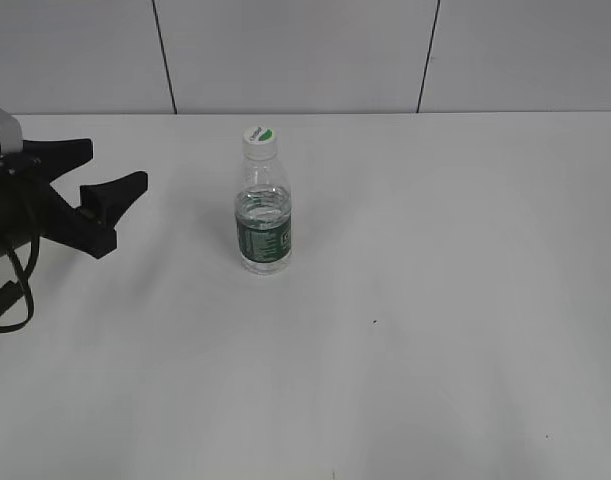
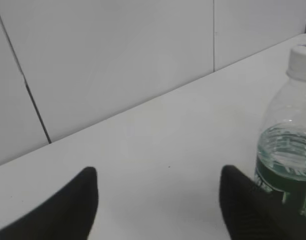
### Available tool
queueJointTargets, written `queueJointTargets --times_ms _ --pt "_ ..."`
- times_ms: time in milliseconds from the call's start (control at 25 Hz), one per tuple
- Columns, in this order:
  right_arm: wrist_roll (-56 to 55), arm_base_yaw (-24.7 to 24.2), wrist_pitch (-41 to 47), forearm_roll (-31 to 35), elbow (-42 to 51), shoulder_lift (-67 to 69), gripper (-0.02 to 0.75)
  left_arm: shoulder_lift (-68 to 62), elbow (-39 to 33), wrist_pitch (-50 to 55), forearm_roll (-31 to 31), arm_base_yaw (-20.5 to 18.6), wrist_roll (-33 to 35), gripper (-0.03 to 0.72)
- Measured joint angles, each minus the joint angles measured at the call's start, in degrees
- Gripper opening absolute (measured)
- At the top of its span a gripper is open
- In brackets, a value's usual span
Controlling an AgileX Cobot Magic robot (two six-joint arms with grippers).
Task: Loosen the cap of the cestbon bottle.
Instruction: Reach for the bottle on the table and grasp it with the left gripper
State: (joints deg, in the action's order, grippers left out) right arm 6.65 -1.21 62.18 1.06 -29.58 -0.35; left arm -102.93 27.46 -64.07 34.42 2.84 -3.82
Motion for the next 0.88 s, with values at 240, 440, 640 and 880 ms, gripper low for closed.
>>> queueJointTargets --times_ms 240,440,640,880 --pt "-0.05 0.00 0.05 0.00 0.00 0.45 0.403 -1.00 0.00 0.19 0.51 0.00 -1.64 0.572" --pt "-0.11 0.00 0.10 0.00 0.00 2.79 0.403 -3.15 0.24 0.14 6.13 0.00 -4.54 0.580" --pt "-0.11 0.00 0.16 0.05 0.00 4.08 0.403 -6.79 5.05 -0.48 19.58 0.00 -12.21 0.580" --pt "-0.21 0.00 0.21 0.05 0.00 4.14 0.403 -12.26 12.81 -0.78 28.64 0.00 -18.32 0.580"
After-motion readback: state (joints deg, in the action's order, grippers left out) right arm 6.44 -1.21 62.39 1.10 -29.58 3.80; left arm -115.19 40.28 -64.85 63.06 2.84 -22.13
